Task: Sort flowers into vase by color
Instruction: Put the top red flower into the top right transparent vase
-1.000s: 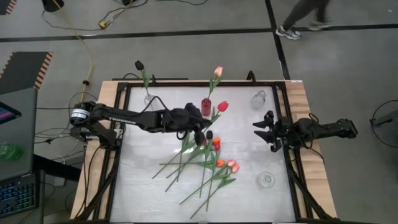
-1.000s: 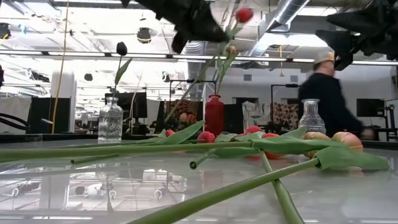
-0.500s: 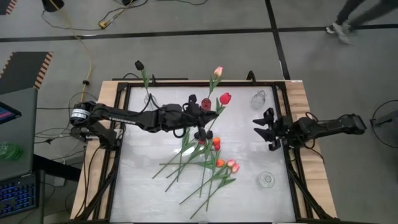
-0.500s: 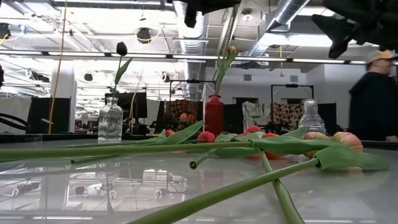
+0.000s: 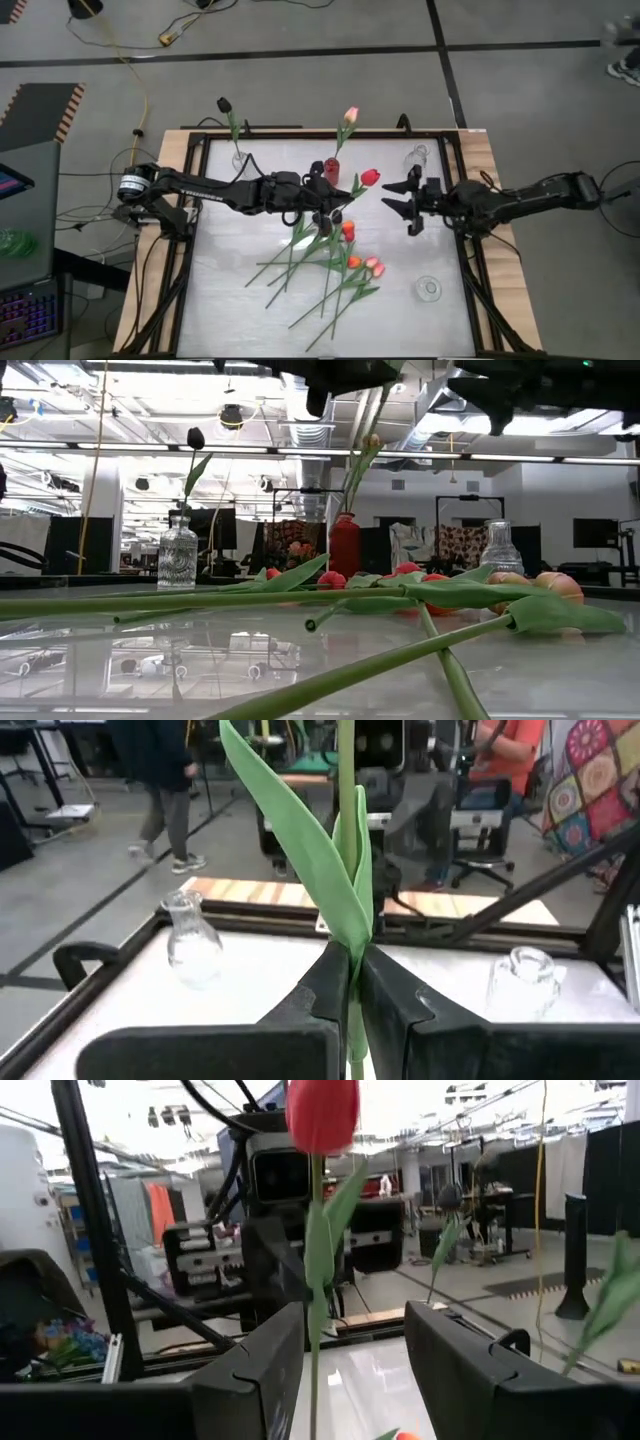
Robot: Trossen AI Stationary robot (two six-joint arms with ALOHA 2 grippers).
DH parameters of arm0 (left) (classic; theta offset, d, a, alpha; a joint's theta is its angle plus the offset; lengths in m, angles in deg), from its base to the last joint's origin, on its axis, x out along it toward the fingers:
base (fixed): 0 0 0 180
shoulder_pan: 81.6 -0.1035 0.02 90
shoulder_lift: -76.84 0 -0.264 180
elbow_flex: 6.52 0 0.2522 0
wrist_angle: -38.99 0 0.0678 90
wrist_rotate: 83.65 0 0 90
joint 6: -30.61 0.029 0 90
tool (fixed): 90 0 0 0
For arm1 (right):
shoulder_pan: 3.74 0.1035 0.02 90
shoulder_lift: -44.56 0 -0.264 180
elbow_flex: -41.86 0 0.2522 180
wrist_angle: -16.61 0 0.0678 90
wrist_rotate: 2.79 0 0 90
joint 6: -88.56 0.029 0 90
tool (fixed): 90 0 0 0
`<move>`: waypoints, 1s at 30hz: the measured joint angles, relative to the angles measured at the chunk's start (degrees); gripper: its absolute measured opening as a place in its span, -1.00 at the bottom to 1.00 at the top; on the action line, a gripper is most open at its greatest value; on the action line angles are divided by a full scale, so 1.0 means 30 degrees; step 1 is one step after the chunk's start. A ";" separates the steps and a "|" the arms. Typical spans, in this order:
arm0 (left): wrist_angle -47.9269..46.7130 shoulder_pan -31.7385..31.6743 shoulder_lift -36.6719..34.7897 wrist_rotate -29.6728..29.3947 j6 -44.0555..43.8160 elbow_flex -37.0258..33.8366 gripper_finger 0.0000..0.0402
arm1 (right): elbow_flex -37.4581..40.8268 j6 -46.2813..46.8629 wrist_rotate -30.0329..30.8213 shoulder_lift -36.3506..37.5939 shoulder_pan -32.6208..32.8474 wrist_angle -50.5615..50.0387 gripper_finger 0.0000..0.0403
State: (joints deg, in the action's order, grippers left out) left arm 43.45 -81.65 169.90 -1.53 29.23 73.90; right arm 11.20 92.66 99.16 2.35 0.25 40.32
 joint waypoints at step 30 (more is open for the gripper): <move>0.0050 0.0474 0.0296 -0.0043 0.1324 0.0000 -0.97 | -0.5244 -0.1076 -0.0038 -0.7499 0.0029 -0.0042 -0.21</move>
State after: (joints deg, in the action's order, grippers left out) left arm 43.60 -80.23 170.79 -1.66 33.20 73.90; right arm -4.53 89.43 99.05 -20.15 0.34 40.19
